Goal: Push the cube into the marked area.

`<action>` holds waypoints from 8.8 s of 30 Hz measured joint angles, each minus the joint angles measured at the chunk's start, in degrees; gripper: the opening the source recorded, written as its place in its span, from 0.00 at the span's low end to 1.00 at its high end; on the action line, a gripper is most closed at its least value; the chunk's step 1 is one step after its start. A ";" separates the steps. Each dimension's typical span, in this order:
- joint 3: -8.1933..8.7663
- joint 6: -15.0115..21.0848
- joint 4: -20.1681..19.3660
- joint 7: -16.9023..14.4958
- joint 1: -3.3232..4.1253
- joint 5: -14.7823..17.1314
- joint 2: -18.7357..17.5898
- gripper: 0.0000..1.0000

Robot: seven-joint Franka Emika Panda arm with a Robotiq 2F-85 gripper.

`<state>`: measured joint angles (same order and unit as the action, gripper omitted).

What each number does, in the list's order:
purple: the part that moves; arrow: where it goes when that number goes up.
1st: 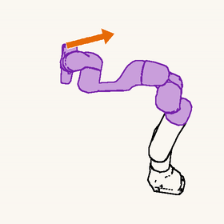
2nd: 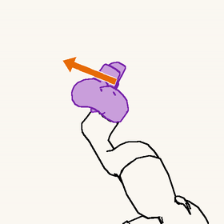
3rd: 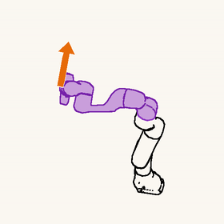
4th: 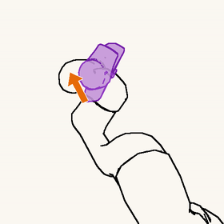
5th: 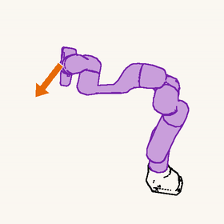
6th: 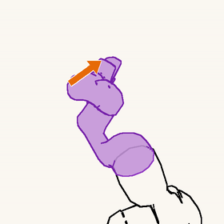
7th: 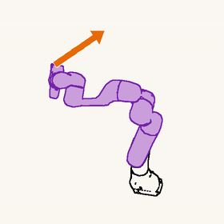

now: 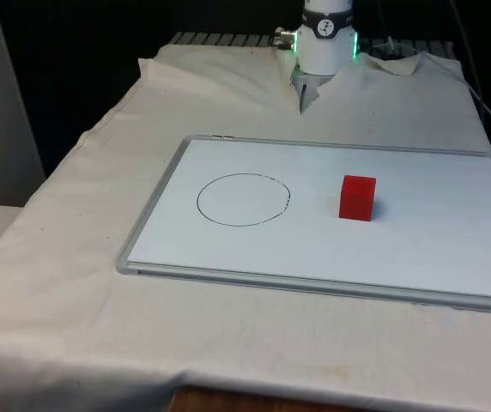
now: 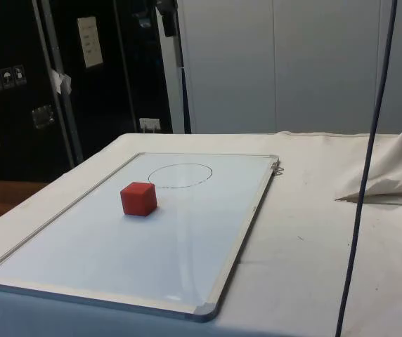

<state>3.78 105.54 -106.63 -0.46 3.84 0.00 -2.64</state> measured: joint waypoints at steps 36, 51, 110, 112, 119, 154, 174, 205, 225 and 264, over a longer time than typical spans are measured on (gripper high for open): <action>-2.92 3.44 -0.97 1.95 1.20 3.72 -0.52 0.00; -6.59 9.00 0.46 4.93 1.89 4.64 -6.02 0.00; -11.46 28.48 4.35 8.14 3.55 4.47 -31.05 0.00; -11.40 29.11 4.35 8.08 3.55 4.47 -31.80 0.00; -10.71 30.42 4.30 7.45 3.50 4.07 -33.69 0.00; -4.07 25.67 4.41 7.56 3.50 -6.36 -33.40 0.00; -0.17 22.98 8.25 8.25 3.50 -12.78 -35.35 0.00; 2.75 15.41 12.49 10.26 3.78 -22.12 -36.33 0.00; -0.34 14.90 16.44 13.64 4.58 -21.72 -36.27 0.00; -0.80 18.85 16.44 12.38 3.09 -7.45 -35.47 0.00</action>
<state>2.98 124.39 -90.18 11.92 6.93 -7.45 -38.10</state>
